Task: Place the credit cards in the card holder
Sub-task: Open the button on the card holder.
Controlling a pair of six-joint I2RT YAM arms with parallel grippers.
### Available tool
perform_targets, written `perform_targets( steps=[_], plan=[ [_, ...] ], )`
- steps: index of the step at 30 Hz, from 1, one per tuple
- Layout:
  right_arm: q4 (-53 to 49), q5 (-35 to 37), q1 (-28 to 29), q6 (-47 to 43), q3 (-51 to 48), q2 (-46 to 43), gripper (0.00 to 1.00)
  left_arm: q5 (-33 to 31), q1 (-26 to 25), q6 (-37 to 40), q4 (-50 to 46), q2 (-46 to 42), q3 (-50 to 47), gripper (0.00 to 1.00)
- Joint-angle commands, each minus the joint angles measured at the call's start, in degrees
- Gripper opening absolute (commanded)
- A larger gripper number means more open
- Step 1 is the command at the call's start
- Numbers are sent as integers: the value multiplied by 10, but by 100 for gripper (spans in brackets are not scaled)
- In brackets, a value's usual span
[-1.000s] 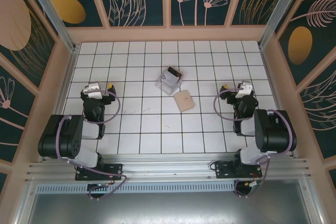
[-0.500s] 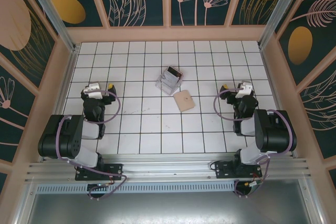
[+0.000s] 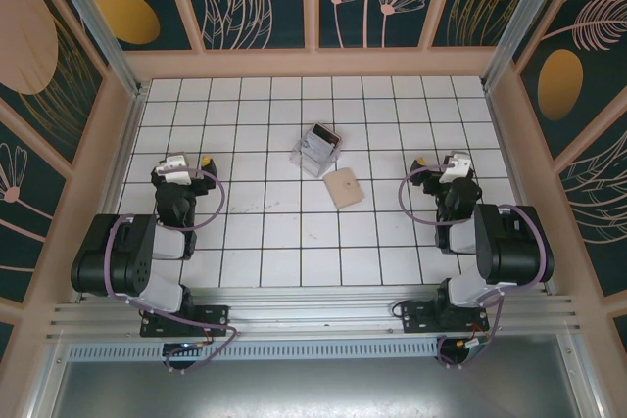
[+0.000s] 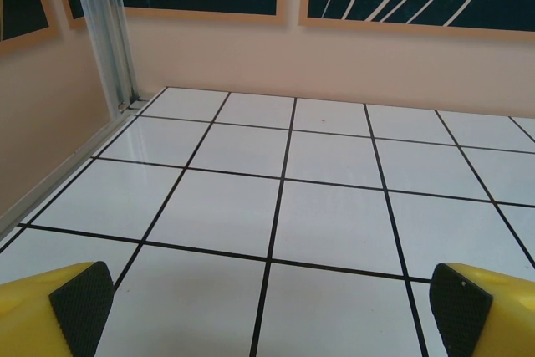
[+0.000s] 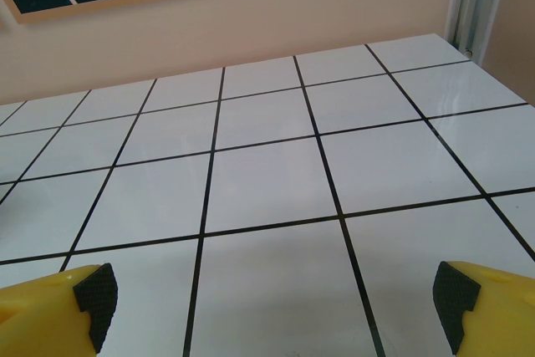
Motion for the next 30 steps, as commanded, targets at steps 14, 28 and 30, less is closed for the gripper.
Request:
perform_targets(
  steps=[14,28,30],
  plan=[
    [-432,20,9,155,183,-155,99,-47,3,-99,-361,-127,152,99],
    [-648,-124,158,164,319,-39,86,132,-67,-230,-520,-97,254,99],
    [-685,-148,177,163,326,-26,80,131,-113,-219,-555,-76,280,99]
  ],
)
